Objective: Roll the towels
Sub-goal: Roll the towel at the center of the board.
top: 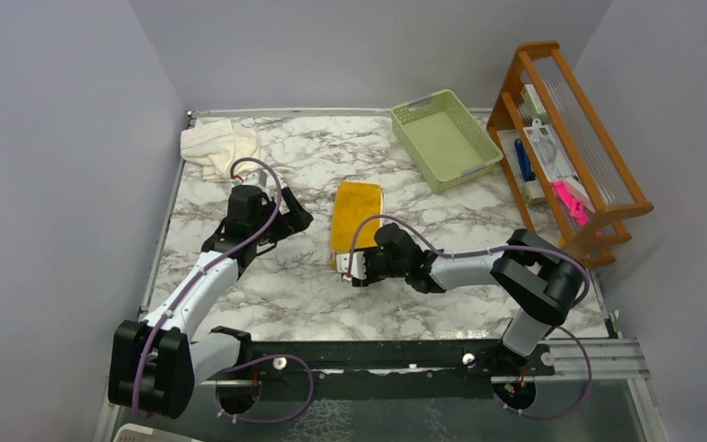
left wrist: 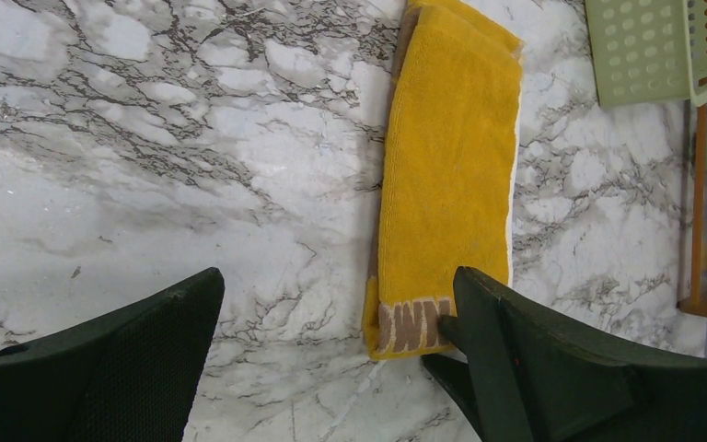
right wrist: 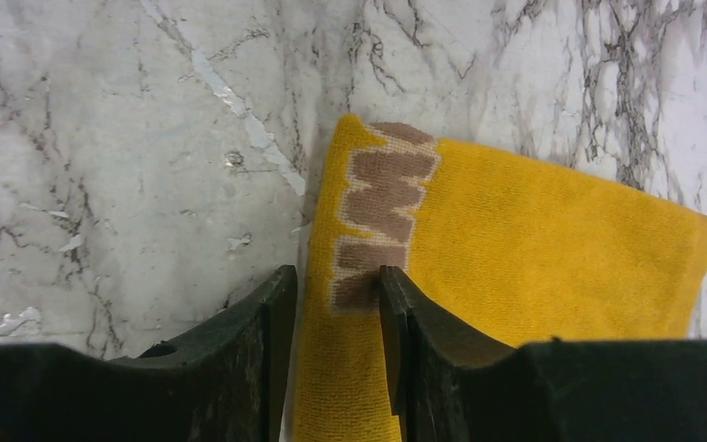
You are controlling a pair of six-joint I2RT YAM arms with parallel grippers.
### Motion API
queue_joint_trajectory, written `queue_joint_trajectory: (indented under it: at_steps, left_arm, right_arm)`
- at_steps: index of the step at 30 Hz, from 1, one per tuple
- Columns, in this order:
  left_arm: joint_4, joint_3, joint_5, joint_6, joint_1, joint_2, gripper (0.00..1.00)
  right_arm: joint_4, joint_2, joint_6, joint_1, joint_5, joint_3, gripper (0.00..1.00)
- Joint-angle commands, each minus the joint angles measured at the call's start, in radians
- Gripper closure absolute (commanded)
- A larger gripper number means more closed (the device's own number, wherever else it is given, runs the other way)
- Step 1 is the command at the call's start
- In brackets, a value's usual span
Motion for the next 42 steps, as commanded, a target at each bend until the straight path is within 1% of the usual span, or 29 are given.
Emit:
queue_joint_trajectory:
  at_steps: [1, 8, 10, 12, 13, 18, 20, 23, 25, 27, 31, 33, 37, 39, 42]
  left_arm:
    - [0.003, -0.001, 0.026, 0.020, 0.004, -0.014, 0.01]
    - [-0.007, 0.009, 0.028, 0.027, 0.004, -0.008, 0.01]
    - [-0.016, 0.018, 0.035, 0.033, 0.003, -0.001, 0.01]
    - [-0.022, 0.029, 0.043, 0.038, 0.003, 0.005, 0.01]
    - [-0.022, 0.031, 0.048, 0.037, 0.004, 0.008, 0.01]
    - [-0.019, 0.035, 0.084, 0.038, 0.004, 0.027, 0.02]
    - [-0.015, 0.035, 0.097, 0.038, 0.004, 0.037, 0.03]
    - [0.006, 0.030, 0.127, 0.040, 0.004, 0.037, 0.04]
    - [0.028, 0.022, 0.148, 0.040, 0.004, 0.026, 0.04]
    - [0.043, 0.018, 0.160, 0.044, 0.004, 0.014, 0.04]
    - [0.106, -0.007, 0.214, 0.032, 0.004, -0.007, 0.03]
    - [0.134, -0.017, 0.246, 0.024, 0.004, -0.006, 0.03]
    - [0.155, -0.024, 0.294, 0.016, 0.004, 0.006, 0.03]
    - [0.163, -0.030, 0.309, 0.012, 0.004, 0.004, 0.03]
    - [0.183, -0.045, 0.321, 0.004, 0.004, -0.014, 0.03]
  right_arm:
    - [-0.048, 0.043, -0.029, 0.007, 0.091, 0.030, 0.63]
    - [-0.144, 0.104, 0.031, 0.007, 0.208, 0.100, 0.73]
    - [-0.173, 0.108, 0.054, 0.007, 0.206, 0.118, 0.82]
    - [-0.207, 0.105, 0.095, 0.007, 0.178, 0.141, 0.95]
    - [-0.232, 0.105, 0.123, 0.007, 0.154, 0.157, 0.99]
    - [-0.382, 0.132, 0.341, 0.007, 0.090, 0.267, 0.99]
    - [-0.420, 0.133, 0.410, 0.007, 0.033, 0.292, 0.99]
    - [-0.387, 0.093, 0.506, 0.006, -0.084, 0.265, 0.99]
    - [-0.342, 0.064, 0.589, 0.005, -0.136, 0.234, 0.99]
    - [-0.338, 0.056, 0.651, 0.003, -0.179, 0.235, 0.99]
    - [-0.424, 0.104, 0.710, -0.021, -0.217, 0.316, 0.99]
    - [-0.454, 0.150, 0.722, -0.055, -0.308, 0.351, 0.99]
    - [-0.465, 0.227, 0.798, -0.144, -0.523, 0.399, 0.99]
    - [-0.454, 0.245, 0.836, -0.176, -0.588, 0.407, 0.99]
    - [-0.451, 0.256, 0.865, -0.196, -0.612, 0.414, 0.99]
